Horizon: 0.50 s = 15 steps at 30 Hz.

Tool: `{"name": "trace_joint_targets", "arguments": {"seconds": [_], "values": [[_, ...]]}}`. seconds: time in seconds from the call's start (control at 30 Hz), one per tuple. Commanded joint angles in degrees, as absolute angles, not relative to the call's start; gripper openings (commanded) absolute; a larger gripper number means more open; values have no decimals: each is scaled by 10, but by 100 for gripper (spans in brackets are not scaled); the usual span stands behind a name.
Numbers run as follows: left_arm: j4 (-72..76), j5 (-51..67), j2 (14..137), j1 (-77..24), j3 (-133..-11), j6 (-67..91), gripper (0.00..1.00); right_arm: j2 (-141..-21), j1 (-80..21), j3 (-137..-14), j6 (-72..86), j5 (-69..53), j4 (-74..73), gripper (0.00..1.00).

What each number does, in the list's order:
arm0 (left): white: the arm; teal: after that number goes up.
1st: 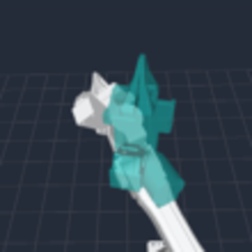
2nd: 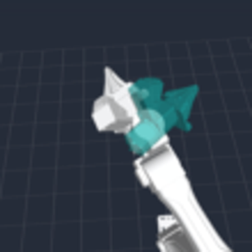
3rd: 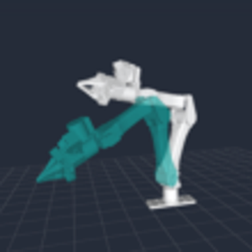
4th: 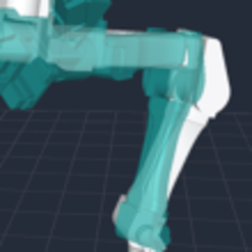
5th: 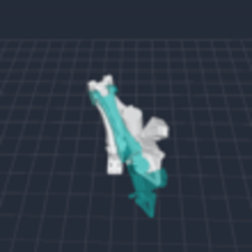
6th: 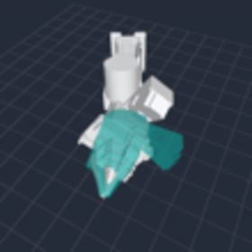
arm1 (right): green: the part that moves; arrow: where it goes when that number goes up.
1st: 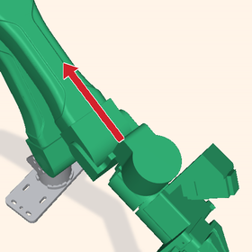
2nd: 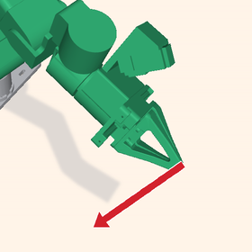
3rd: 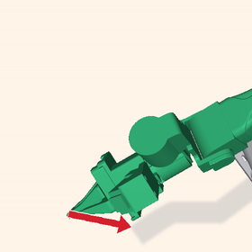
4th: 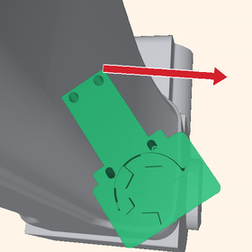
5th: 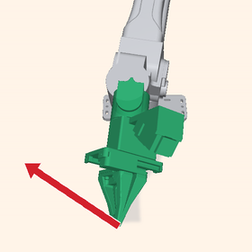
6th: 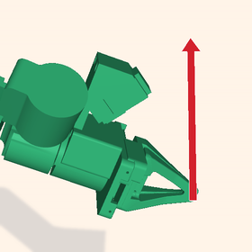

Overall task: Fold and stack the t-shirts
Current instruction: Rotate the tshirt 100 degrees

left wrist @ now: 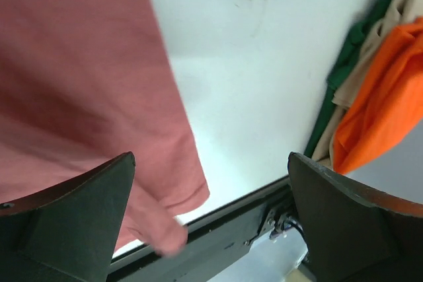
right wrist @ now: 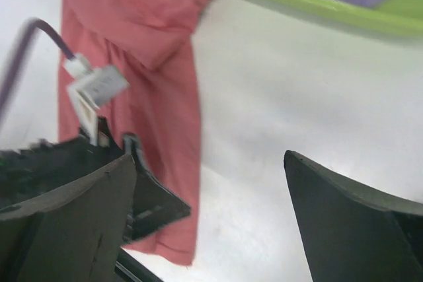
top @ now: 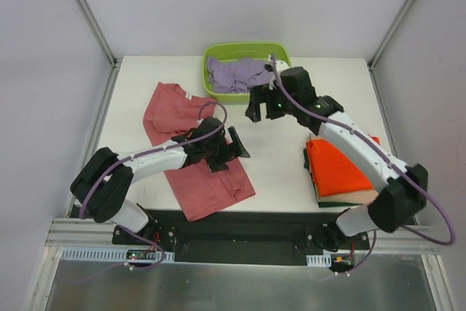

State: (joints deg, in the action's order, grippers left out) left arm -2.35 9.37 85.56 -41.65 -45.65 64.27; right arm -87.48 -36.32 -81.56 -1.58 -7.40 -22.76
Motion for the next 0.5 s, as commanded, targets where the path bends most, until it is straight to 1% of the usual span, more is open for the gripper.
{"name": "trace_joint_targets", "arguments": {"seconds": [0.0,0.1,0.17,0.23,0.27,0.33,0.4,0.47], "values": [[-19,93,801,-428,-469,589,99,-751,-348,-702,-19,-23,-226,96],[-100,3,703,-429,-459,515,99,-693,-349,-614,-20,-32,-207,96],[-170,-99,648,-426,-472,474,99,-668,-348,-565,-18,-49,-193,96],[-209,-155,608,-402,-481,450,99,-657,-360,-529,-15,-78,-163,96],[-219,-160,597,-376,-483,447,99,-662,-374,-520,-15,-82,-151,96],[-213,-123,592,-302,-490,436,99,-693,-425,-522,-15,-71,-145,96],[-211,-103,617,-250,-517,423,99,-749,-468,-542,-9,-81,-141,96],[-202,-104,655,-222,-554,397,99,-805,-497,-559,-1,-86,-127,96]]}}
